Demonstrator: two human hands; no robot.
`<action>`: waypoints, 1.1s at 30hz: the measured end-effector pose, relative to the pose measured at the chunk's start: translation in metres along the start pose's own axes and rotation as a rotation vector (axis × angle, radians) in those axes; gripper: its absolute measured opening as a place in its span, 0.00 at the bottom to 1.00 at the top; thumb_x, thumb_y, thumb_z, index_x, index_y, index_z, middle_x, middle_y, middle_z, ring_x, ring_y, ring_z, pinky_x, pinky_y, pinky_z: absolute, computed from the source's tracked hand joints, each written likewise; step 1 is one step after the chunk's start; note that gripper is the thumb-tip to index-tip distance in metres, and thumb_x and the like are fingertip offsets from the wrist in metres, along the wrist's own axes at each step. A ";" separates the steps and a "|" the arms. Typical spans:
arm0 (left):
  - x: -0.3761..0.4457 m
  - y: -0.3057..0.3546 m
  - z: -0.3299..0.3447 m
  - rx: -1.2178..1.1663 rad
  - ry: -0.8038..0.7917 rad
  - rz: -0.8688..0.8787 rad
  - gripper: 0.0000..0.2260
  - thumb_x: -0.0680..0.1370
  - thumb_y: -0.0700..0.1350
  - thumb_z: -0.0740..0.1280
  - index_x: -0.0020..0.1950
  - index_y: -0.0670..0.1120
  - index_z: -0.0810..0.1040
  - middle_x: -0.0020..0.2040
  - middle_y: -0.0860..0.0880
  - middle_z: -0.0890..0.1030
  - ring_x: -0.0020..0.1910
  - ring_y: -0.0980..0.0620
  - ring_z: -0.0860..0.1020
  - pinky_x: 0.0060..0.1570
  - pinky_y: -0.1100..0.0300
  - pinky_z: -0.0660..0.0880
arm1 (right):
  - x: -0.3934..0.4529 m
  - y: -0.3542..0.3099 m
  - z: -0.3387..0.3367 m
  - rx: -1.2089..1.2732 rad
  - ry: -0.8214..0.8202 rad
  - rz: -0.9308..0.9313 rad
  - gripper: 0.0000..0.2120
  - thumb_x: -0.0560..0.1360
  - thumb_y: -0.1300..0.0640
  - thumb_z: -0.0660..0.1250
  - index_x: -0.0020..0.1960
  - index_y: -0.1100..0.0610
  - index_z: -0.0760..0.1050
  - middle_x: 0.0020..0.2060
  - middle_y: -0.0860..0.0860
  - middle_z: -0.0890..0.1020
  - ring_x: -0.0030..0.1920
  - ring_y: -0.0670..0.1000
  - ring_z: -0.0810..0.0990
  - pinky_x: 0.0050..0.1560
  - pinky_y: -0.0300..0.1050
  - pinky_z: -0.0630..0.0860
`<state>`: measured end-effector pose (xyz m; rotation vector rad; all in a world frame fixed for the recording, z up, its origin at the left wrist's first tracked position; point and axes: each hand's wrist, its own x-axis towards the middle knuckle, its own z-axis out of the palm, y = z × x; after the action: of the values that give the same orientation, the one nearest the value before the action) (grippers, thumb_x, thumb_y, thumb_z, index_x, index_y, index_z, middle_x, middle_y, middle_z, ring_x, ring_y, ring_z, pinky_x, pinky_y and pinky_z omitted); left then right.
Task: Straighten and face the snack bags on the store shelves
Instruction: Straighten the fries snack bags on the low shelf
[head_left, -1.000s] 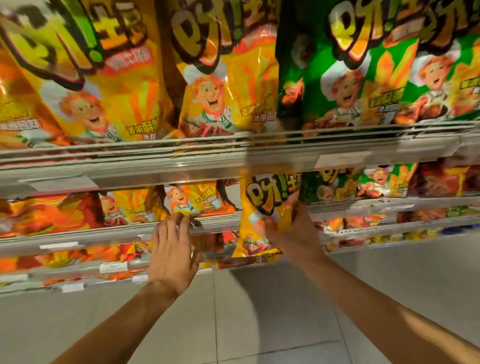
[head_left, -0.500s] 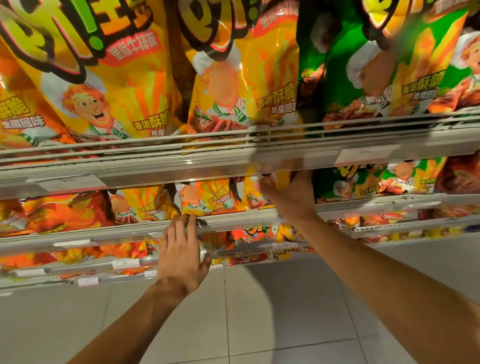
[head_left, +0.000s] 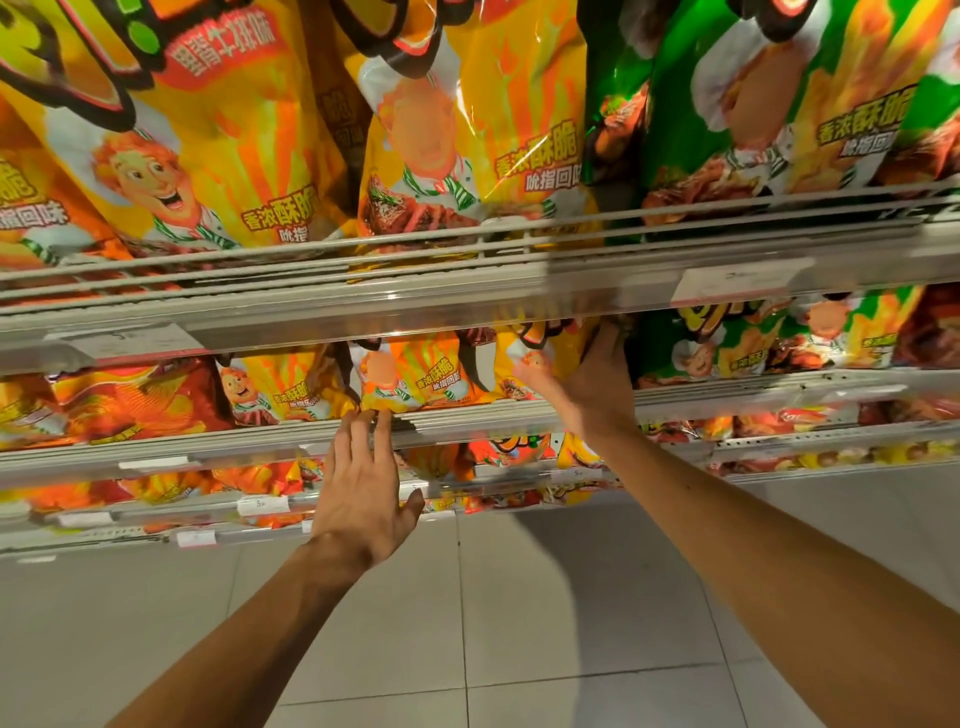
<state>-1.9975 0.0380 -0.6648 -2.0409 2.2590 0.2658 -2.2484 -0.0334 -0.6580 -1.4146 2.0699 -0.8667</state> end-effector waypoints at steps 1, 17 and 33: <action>0.000 0.000 0.000 0.001 -0.001 0.000 0.46 0.77 0.64 0.64 0.81 0.41 0.44 0.78 0.42 0.54 0.78 0.40 0.51 0.77 0.47 0.57 | -0.001 0.002 -0.001 -0.020 -0.014 -0.007 0.50 0.63 0.33 0.79 0.71 0.62 0.62 0.66 0.59 0.73 0.67 0.61 0.74 0.67 0.57 0.73; -0.007 -0.019 0.001 -0.262 0.055 0.044 0.42 0.77 0.57 0.67 0.82 0.48 0.46 0.78 0.49 0.52 0.79 0.46 0.50 0.74 0.53 0.62 | -0.062 0.004 -0.010 -0.010 0.284 -0.149 0.34 0.75 0.46 0.74 0.72 0.64 0.68 0.66 0.62 0.74 0.66 0.61 0.71 0.67 0.56 0.72; 0.017 -0.156 -0.044 -0.691 0.447 -0.033 0.27 0.75 0.39 0.72 0.70 0.39 0.65 0.66 0.42 0.66 0.66 0.45 0.69 0.69 0.61 0.64 | -0.049 -0.090 0.081 0.180 -0.128 -0.147 0.42 0.67 0.46 0.81 0.73 0.60 0.67 0.66 0.55 0.76 0.66 0.54 0.75 0.69 0.46 0.72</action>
<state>-1.8416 -0.0014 -0.6361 -2.6873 2.6451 0.7458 -2.1187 -0.0299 -0.6455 -1.4964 1.7651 -0.9679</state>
